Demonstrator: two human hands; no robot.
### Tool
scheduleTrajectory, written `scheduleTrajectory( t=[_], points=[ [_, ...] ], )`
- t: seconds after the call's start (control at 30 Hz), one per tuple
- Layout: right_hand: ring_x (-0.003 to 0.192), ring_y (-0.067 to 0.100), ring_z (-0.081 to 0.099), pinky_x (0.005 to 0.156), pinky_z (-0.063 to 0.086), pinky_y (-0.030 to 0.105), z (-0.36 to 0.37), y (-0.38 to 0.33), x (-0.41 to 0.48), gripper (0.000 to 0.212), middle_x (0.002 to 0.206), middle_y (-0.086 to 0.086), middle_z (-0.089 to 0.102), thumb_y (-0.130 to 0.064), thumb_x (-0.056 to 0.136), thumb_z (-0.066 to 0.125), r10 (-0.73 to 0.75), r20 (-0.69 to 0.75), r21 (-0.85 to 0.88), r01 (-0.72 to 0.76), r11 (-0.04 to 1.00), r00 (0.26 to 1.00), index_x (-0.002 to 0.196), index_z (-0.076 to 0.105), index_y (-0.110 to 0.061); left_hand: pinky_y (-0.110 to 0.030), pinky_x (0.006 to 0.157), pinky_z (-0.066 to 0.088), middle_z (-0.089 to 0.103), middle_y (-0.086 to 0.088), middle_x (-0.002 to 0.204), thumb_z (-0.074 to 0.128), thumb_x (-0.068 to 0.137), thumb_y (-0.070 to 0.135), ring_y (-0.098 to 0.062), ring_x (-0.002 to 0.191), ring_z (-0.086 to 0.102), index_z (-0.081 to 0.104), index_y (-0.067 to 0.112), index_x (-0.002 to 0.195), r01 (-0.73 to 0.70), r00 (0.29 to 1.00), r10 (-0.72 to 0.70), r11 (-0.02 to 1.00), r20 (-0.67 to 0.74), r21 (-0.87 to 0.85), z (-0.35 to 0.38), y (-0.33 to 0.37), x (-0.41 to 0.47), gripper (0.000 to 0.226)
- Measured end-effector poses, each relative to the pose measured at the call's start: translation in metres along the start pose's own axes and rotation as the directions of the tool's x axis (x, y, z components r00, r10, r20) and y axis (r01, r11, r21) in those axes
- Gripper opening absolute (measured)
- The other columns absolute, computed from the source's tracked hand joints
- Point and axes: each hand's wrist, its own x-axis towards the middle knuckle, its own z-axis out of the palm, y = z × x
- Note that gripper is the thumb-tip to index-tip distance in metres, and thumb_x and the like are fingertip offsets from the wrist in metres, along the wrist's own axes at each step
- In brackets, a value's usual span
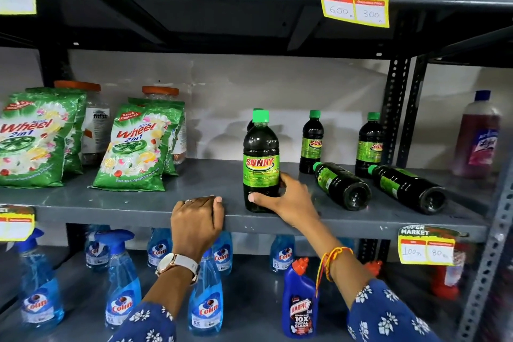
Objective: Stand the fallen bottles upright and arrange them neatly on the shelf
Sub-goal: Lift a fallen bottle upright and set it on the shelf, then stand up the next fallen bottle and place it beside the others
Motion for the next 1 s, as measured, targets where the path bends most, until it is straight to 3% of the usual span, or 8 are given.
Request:
scheduleTrajectory(
  t=[0.1, 0.17, 0.23, 0.3, 0.4, 0.53, 0.77, 1.0],
  points=[
    [0.094, 0.001, 0.061, 0.063, 0.039, -0.002, 0.000, -0.003, -0.002, 0.055, 0.098, -0.011, 0.061, -0.039, 0.067, 0.079, 0.020, 0.034, 0.013, -0.020, 1.000, 0.999, 0.115, 0.059, -0.022, -0.029, 0.055, 0.038, 0.063, -0.004, 0.055, 0.035, 0.091, 0.026, -0.026, 0.049, 0.058, 0.063, 0.013, 0.059, -0.007, 1.000, 0.007, 1.000, -0.003, -0.018, 0.002, 0.000, 0.000, 0.045],
    [0.115, 0.014, 0.056, 0.085, 0.045, 0.015, -0.005, -0.004, -0.005, 0.077, 0.116, -0.005, 0.059, -0.055, 0.065, 0.074, 0.069, 0.014, 0.033, -0.070, 0.997, 0.997, 0.127, 0.049, -0.018, -0.031, 0.058, 0.042, 0.068, -0.008, 0.067, 0.033, 0.094, 0.029, -0.027, 0.057, 0.062, 0.069, 0.010, 0.069, 0.023, 0.999, -0.026, 0.997, -0.031, -0.073, 0.002, -0.002, 0.000, 0.048],
    [0.124, 0.021, 0.049, 0.099, 0.042, 0.031, -0.020, -0.001, -0.004, 0.096, 0.135, 0.005, 0.050, -0.067, 0.066, 0.064, 0.084, -0.151, 0.037, -0.079, 0.996, 0.985, 0.138, 0.037, -0.011, -0.036, 0.073, 0.047, 0.071, -0.015, 0.094, 0.035, 0.095, 0.026, -0.030, 0.080, 0.065, 0.071, 0.003, 0.090, 0.068, 0.987, -0.089, 0.986, -0.131, -0.155, 0.000, 0.001, -0.002, 0.043],
    [0.122, 0.027, 0.048, 0.099, 0.041, 0.033, -0.046, 0.004, 0.004, 0.082, 0.132, 0.013, 0.052, -0.059, 0.076, 0.060, -0.016, -0.391, -0.155, -0.049, 0.987, 0.920, 0.134, 0.041, -0.003, -0.040, 0.087, 0.044, 0.067, -0.017, 0.107, 0.039, 0.094, 0.020, -0.030, 0.096, 0.059, 0.069, -0.002, 0.098, -0.046, 0.965, -0.010, 0.978, -0.262, -0.206, -0.005, 0.019, -0.006, 0.037],
    [0.118, 0.034, 0.042, 0.094, 0.037, 0.039, -0.084, 0.015, 0.027, 0.066, 0.120, 0.018, 0.055, -0.051, 0.078, 0.061, -0.032, -0.426, -0.611, -0.262, 0.747, 0.904, 0.119, 0.050, 0.000, -0.038, 0.083, 0.047, 0.069, -0.013, 0.096, 0.044, 0.090, 0.016, -0.027, 0.089, 0.061, 0.071, 0.000, 0.088, -0.365, 0.923, 0.297, 0.879, -0.245, -0.307, -0.010, 0.081, -0.009, 0.031],
    [0.125, 0.029, 0.036, 0.092, 0.041, 0.038, -0.089, 0.022, 0.040, 0.072, 0.126, 0.005, 0.054, -0.064, 0.073, 0.058, 0.296, -0.325, -0.843, -0.417, 0.341, 0.898, 0.123, 0.052, -0.013, -0.034, 0.063, 0.043, 0.064, -0.007, 0.073, 0.042, 0.086, 0.020, -0.027, 0.068, 0.058, 0.065, 0.011, 0.075, -0.289, 0.952, 0.306, 0.909, 0.008, -0.299, 0.012, 0.155, -0.002, 0.026],
    [0.119, 0.030, 0.046, 0.088, 0.045, 0.039, -0.101, 0.036, 0.040, 0.050, 0.120, 0.012, 0.059, -0.038, 0.076, 0.065, 0.177, -0.341, -0.735, -0.379, 0.562, 0.923, 0.116, 0.057, -0.010, -0.029, 0.046, 0.037, 0.059, -0.006, 0.057, 0.041, 0.084, 0.022, -0.026, 0.047, 0.055, 0.058, 0.017, 0.061, -0.160, 0.977, 0.170, 0.983, 0.126, -0.086, 0.034, 0.177, 0.006, 0.029],
    [0.106, 0.035, 0.053, 0.082, 0.046, 0.040, -0.103, 0.063, 0.033, 0.065, 0.104, 0.018, 0.062, -0.049, 0.069, 0.072, 0.013, -0.397, -0.217, -0.107, 0.970, 0.918, 0.111, 0.045, -0.008, -0.029, 0.049, 0.038, 0.063, -0.005, 0.062, 0.037, 0.085, 0.023, -0.027, 0.050, 0.058, 0.062, 0.017, 0.066, -0.142, 0.981, 0.147, 0.989, 0.130, -0.042, 0.041, 0.179, 0.003, 0.032]
  ],
)
